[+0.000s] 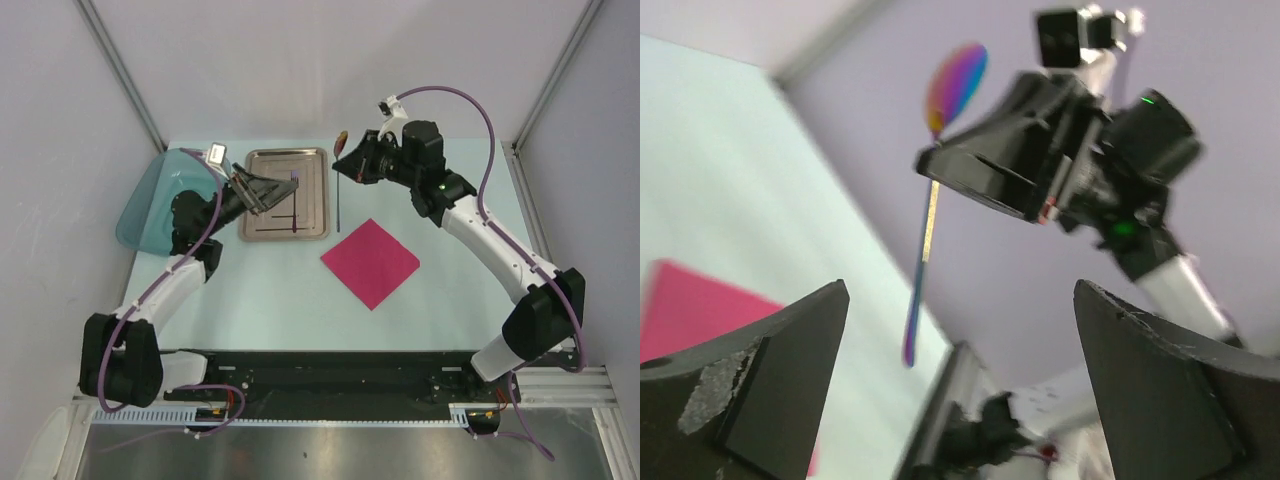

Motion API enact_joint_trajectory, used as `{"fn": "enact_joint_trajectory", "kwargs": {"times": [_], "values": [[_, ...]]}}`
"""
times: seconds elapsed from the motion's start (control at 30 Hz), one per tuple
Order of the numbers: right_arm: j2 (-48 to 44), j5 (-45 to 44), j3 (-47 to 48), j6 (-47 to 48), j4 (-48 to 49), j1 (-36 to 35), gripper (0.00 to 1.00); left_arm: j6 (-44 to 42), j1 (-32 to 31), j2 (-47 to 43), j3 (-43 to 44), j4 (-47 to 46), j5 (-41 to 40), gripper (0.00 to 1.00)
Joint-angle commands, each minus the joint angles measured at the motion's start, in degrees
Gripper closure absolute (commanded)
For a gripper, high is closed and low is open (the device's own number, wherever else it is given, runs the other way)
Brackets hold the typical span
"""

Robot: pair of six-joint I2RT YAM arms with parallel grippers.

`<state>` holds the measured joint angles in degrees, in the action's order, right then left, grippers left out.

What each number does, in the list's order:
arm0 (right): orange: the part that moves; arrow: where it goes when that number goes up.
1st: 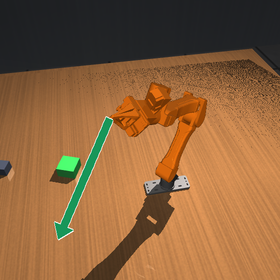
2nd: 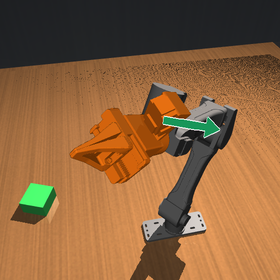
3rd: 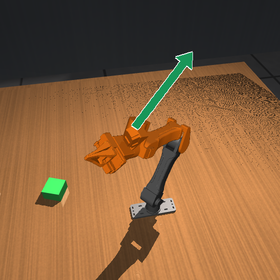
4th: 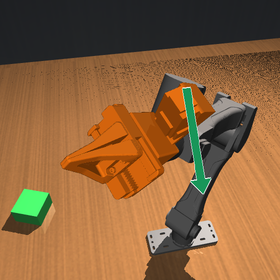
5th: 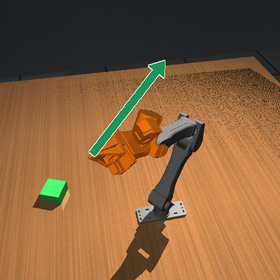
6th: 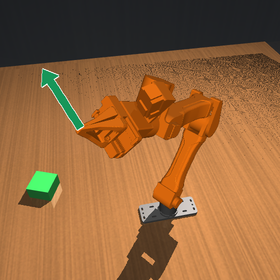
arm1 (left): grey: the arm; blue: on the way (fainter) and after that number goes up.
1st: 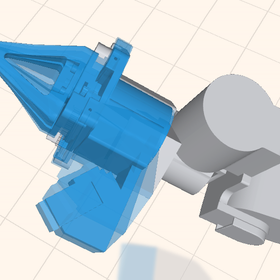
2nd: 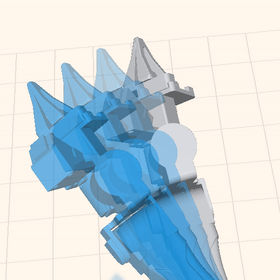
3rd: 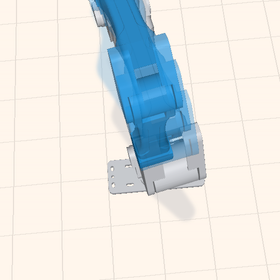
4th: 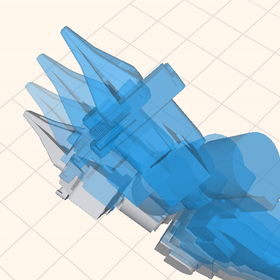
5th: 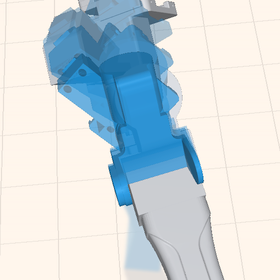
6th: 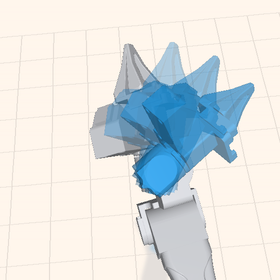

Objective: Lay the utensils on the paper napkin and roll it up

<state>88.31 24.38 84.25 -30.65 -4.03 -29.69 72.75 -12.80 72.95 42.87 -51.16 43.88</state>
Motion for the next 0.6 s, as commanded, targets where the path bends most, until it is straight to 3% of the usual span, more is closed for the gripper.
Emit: {"fn": "enact_joint_trajectory", "kwargs": {"times": [0.0,0.03,0.13,0.17,0.27,0.37,0.57], "values": [[3.3,-14.9,1.9,14.1,-14.5,0.8,1.0,-23.9,5.0,-4.3,4.8,28.5,-3.9,0.0],[4.5,-16.9,1.3,15.3,-14.9,1.8,1.0,-27.3,5.5,-4.6,6.1,36.6,-5.7,0.0],[7.1,-16.6,-0.3,17.0,-15.7,3.4,1.0,-41.1,5.2,-4.5,11.8,48.3,-15.4,0.01],[9.4,-16.8,-0.5,16.4,-15.9,4.5,1.0,-47.5,4.8,-3.7,15.7,57.5,-18.2,0.0],[13.6,-19.0,-0.7,15.1,-16.7,5.6,1.0,-58.1,3.0,-0.6,22.7,68.4,-29.3,0.0],[17.2,-21.4,0.7,13.4,-18.7,5.4,1.0,-59.5,2.0,2.7,27.9,74.6,-39.9,0.0],[21.4,-23.5,3.3,11.8,-22.9,4.8,1.0,-56.5,2.1,5.0,27.1,73.0,-39.6,0.0]]}}
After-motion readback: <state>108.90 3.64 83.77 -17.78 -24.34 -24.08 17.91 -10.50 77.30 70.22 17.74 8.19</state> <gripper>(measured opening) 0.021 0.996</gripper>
